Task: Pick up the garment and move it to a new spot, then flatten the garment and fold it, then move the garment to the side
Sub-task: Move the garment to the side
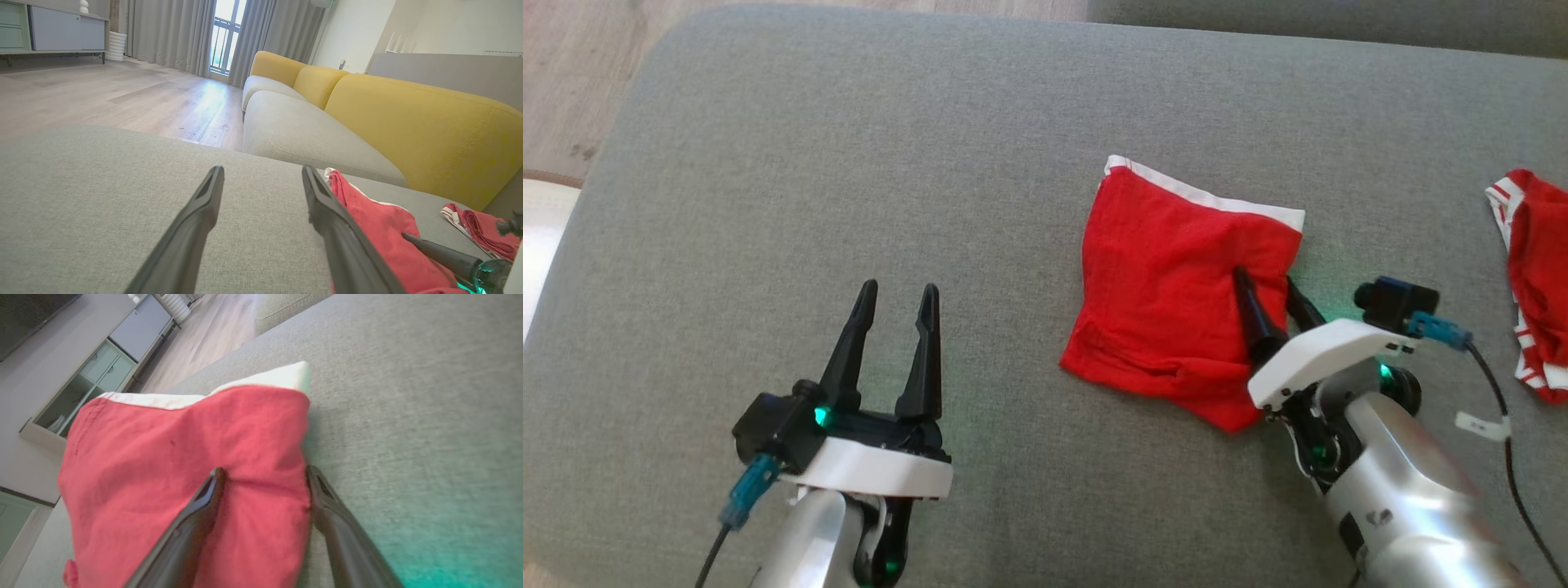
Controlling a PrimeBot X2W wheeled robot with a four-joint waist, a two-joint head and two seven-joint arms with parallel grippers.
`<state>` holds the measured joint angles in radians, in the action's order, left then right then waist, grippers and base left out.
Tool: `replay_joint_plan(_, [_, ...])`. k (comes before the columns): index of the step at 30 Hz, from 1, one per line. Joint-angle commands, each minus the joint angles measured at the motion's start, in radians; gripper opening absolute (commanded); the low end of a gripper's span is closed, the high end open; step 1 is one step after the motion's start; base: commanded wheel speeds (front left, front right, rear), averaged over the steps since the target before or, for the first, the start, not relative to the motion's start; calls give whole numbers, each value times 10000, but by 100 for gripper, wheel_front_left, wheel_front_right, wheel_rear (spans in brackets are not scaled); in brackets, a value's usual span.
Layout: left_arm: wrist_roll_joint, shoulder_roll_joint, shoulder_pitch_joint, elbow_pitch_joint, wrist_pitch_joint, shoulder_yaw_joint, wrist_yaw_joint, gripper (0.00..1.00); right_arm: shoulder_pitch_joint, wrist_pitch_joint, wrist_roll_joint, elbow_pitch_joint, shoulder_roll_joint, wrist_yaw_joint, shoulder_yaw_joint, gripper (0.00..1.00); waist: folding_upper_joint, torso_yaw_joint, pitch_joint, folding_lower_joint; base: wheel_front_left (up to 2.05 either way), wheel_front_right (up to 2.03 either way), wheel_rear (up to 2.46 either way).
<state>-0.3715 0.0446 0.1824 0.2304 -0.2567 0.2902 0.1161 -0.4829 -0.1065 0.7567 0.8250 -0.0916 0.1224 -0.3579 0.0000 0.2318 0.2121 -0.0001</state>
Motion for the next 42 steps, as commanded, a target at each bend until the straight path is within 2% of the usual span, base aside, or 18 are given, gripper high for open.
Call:
replay_joint_plan(1, [-78,56,308,-220,-51,-308,54,100,150,74,261,260,413,83,-715,100,0,15,-15,1,0,0,0])
replay_joint_plan(2, [-75,56,298,-209,-51,-326,54,100,82,36,325,358,413,83,-910,100,0,9,-35,1,0,0,0])
replay_joint_plan(3, [-70,56,287,-195,-51,-347,54,100,26,12,406,430,413,83,-1105,57,0,-6,-64,1,0,0,0])
replay_joint_plan(4, [-54,56,255,-165,-51,-395,40,100,-108,-118,427,569,413,83,-1470,0,0,-71,-155,1,0,0,0])
replay_joint_plan(7, [-20,56,191,-165,-51,-434,19,100,-407,-552,88,968,413,83,-1725,0,0,-222,-325,1,0,0,0])
replay_joint_plan(13, [53,56,12,-183,-51,-515,-4,100,-1044,-1181,-785,1779,413,83,-1547,0,0,-575,-612,1,0,0,0])
replay_joint_plan(17, [103,56,-129,-231,-51,-617,-15,100,-1636,-1430,-1924,2445,384,83,-1081,0,0,-916,-806,1,0,0,0])
replay_joint_plan(21, [140,56,-215,-293,-51,-693,-22,100,-2033,-1513,-3376,2559,-116,83,-1040,0,0,-1246,-910,1,0,0,0])
replay_joint_plan(24, [145,56,-222,-360,-51,-736,-34,100,-2154,-1526,-4310,2253,-763,83,-1233,0,0,-1482,-896,1,0,0,0])
replay_joint_plan(28, [164,56,-180,-440,-51,-801,-34,100,-2198,-1118,-4758,1561,-1715,83,-1506,0,0,-1791,-733,1,0,0,0])
replay_joint_plan(35, [126,56,110,-506,-51,-765,8,100,-2328,393,-4373,-293,-4124,83,-2098,0,0,-2095,-152,1,0,0,0])
replay_joint_plan(42, [-1,56,659,-502,-51,-502,63,100,-2277,1926,-3803,-1792,-6842,83,-2708,0,0,-1900,623,1,0,0,0])
